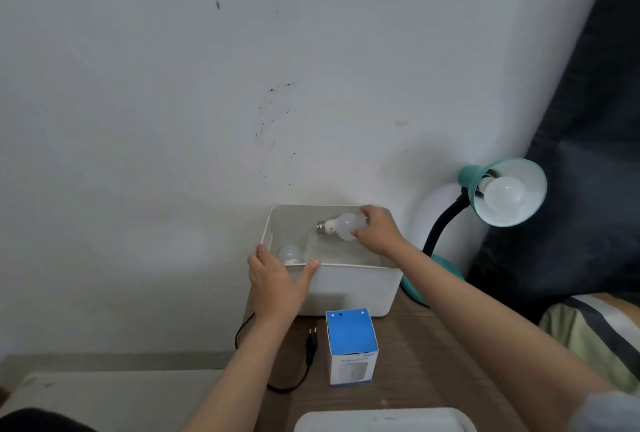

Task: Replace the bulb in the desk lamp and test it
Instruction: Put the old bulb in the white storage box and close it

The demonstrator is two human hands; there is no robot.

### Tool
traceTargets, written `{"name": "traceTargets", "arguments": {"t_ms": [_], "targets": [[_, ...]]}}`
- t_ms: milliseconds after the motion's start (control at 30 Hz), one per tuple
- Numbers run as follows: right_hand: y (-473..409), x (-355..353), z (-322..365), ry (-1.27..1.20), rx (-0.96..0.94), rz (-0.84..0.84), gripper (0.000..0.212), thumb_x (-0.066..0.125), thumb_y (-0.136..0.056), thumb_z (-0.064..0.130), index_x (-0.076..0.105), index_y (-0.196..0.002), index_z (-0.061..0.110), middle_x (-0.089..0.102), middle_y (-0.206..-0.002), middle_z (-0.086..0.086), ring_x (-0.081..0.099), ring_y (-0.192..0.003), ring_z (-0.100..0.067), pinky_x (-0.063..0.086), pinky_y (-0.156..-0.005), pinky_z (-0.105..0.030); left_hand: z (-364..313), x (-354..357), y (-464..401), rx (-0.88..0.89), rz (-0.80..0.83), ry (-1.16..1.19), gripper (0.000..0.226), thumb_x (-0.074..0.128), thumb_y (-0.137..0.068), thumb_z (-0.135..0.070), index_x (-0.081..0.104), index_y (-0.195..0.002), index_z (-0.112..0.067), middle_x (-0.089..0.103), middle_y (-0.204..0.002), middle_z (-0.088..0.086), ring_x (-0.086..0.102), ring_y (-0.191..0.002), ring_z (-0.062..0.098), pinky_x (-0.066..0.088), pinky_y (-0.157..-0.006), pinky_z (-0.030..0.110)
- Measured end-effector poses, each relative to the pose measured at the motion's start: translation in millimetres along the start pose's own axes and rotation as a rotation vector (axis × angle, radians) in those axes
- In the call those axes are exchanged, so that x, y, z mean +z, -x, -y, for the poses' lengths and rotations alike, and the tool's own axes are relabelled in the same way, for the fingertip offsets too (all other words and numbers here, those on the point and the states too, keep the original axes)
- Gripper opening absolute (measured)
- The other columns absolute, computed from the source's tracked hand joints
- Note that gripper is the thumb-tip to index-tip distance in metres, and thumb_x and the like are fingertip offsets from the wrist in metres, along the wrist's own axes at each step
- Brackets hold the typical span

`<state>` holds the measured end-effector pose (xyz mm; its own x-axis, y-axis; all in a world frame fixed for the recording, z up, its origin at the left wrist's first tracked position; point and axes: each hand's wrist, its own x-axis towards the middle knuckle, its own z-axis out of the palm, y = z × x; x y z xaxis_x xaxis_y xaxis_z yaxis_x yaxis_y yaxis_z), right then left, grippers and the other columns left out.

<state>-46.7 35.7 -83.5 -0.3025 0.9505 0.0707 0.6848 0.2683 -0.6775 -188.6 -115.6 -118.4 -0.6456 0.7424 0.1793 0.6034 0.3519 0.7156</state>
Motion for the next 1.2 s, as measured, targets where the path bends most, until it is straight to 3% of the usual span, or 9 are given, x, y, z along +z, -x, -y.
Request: {"name": "traceTargets", "arguments": {"t_ms": [100,333,500,600,700,833,933,1067,1200], "targets": [[29.9,-15.4,7.1,-0.042,-0.027,-0.007,0.061,0.063,-0.085,0.016,0.037,-0.139,0.006,0.043,-0.143,-0.013,0.045,-0.129,-0.026,0.038,-0.106,-0.033,-6.2,-8.2,-3.6,-0.049,0.073,-0.004,0.113,0.067,-0.070,-0.061,0.010,-0.144,0.003,0.027,-0.144,0.022,0.032,-0.132,0.037,0.037,-0.104,0.045],[152.2,-49.3,0.9,-0.081,-0.129,-0.032,0.055,0.065,-0.085,0.020,0.044,-0.135,0.010,0.055,-0.134,-0.008,0.053,-0.122,-0.018,0.043,-0.104,-0.033,-9.8,-25.7,22.8,-0.135,0.104,0.099,0.110,0.067,-0.073,-0.058,0.007,-0.145,0.000,0.021,-0.148,0.025,0.024,-0.138,0.037,0.029,-0.112,0.047],[245.9,-48.3,-43.8,-0.003,-0.021,0.047,0.059,0.068,-0.082,0.028,0.045,-0.135,0.018,0.054,-0.133,0.000,0.054,-0.117,-0.013,0.043,-0.096,-0.022,12.8,-28.0,106.8,-0.066,0.189,0.102,0.081,0.069,-0.074,-0.049,0.035,-0.135,-0.009,0.042,-0.135,0.018,0.036,-0.129,0.030,0.038,-0.101,0.039],[288.7,-36.4,-78.6,0.110,0.071,0.120,0.058,0.064,-0.084,0.037,0.041,-0.135,0.022,0.047,-0.137,0.001,0.048,-0.122,-0.014,0.039,-0.098,-0.023,33.7,-27.4,161.7,-0.070,0.367,0.001,0.080,0.065,-0.077,-0.053,0.034,-0.136,-0.009,0.037,-0.139,0.016,0.039,-0.128,0.029,0.039,-0.102,0.036],[318.3,-25.5,-102.5,0.185,0.166,0.168,0.060,0.061,-0.083,0.043,0.039,-0.135,0.022,0.043,-0.136,-0.003,0.042,-0.127,-0.019,0.036,-0.105,-0.029,51.7,-27.8,202.2,-0.049,0.425,-0.147,0.069,0.061,-0.075,-0.059,0.044,-0.125,-0.014,0.045,-0.130,0.012,0.044,-0.123,0.027,0.041,-0.102,0.036],[341.0,-14.9,-117.1,0.263,0.289,0.224,0.071,0.056,-0.082,0.052,0.028,-0.142,0.025,0.039,-0.142,-0.007,0.033,-0.134,-0.027,0.032,-0.107,-0.036,57.8,-27.8,233.1,-0.028,0.502,-0.272,0.071,0.055,-0.077,-0.061,0.038,-0.132,-0.018,0.045,-0.132,0.010,0.042,-0.126,0.028,0.038,-0.102,0.034],[348.3,-6.3,-119.8,0.246,0.309,0.238,0.071,0.055,-0.081,0.053,0.030,-0.141,0.023,0.038,-0.141,-0.007,0.031,-0.132,-0.029,0.033,-0.108,-0.039,54.4,-27.1,244.4,-0.023,0.567,-0.391,0.064,0.052,-0.077,-0.064,0.043,-0.120,-0.017,0.048,-0.128,0.010,0.044,-0.121,0.030,0.041,-0.097,0.035],[353.9,1.8,-116.1,0.189,0.339,0.177,0.065,0.059,-0.081,0.048,0.037,-0.136,0.022,0.034,-0.129,-0.008,0.030,-0.127,-0.029,0.035,-0.105,-0.037,51.3,-26.5,253.7,-0.038,0.541,-0.380,0.056,0.055,-0.078,-0.058,0.045,-0.115,-0.017,0.041,-0.129,0.010,0.039,-0.124,0.030,0.039,-0.097,0.035],[362.9,4.5,-115.8,0.156,0.330,0.090,0.065,0.062,-0.078,0.047,0.038,-0.135,0.025,0.030,-0.123,-0.006,0.029,-0.121,-0.027,0.036,-0.103,-0.036,55.8,-29.8,261.4,-0.045,0.469,-0.248,0.054,0.064,-0.072,-0.054,0.049,-0.111,-0.019,0.036,-0.114,0.004,0.045,-0.116,0.026,0.043,-0.096,0.034]]}}
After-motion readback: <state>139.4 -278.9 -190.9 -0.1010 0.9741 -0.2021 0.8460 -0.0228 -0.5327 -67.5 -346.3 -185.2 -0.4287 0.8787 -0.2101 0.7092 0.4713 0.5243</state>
